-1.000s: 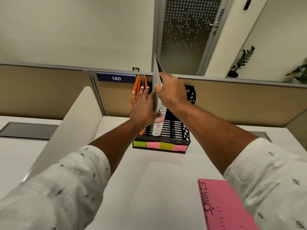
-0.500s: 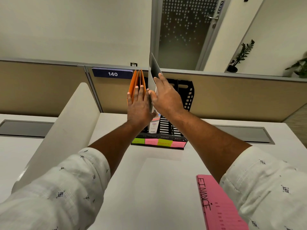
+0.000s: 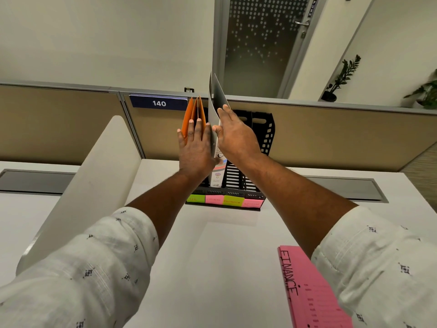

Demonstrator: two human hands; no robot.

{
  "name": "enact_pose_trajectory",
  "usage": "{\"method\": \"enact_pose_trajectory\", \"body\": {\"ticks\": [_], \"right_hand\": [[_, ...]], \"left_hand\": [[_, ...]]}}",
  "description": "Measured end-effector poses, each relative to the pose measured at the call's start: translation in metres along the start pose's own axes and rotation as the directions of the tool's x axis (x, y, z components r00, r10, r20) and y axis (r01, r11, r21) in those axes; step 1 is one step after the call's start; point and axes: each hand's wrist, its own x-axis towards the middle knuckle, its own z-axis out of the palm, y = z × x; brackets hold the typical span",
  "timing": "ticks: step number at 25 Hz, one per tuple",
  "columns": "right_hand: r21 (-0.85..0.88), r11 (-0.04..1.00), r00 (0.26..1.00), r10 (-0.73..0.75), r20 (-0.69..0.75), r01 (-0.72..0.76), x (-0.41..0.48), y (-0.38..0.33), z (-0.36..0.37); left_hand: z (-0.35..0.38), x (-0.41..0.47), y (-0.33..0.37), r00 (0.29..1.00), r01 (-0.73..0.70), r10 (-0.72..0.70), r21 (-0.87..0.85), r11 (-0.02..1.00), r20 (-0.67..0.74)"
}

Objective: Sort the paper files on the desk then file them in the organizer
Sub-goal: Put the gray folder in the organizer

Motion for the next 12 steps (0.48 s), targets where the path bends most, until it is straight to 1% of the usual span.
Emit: {"method": "enact_pose_trajectory", "body": {"ticks": [2, 5, 10, 11, 12], "right_hand": [[-0.018, 1.0, 0.999, -0.019, 0.034, 0.02, 0.003, -0.001, -0.001], [-0.018, 0.999, 0.999, -0.026, 0.046, 0.026, 0.004, -0.006, 0.001], [0.053, 0.997, 0.998, -0.047, -0.048, 0.049, -0.004, -0.006, 0.015], [0.055, 0.998, 0.999, -0.035, -0.024, 0.036, -0.007, -0.004, 0.021], [0.052, 0.999, 0.998, -0.019, 0.054, 0.016, -0.011, -0.001, 0.028]], "left_hand": [[0.0, 0.0, -0.003, 1.0, 0.005, -0.005, -0.008, 1.0, 0.014], [0.003, 0.0, -0.009, 1.0, 0.015, -0.015, -0.026, 1.0, 0.021], [0.004, 0.0, -0.013, 0.999, -0.01, 0.011, -0.012, 1.0, 0.036], [0.005, -0.001, -0.014, 0.999, -0.015, 0.015, -0.012, 1.0, 0.034], [0.006, -0.001, -0.015, 1.0, -0.015, 0.015, -0.011, 1.0, 0.023]]}}
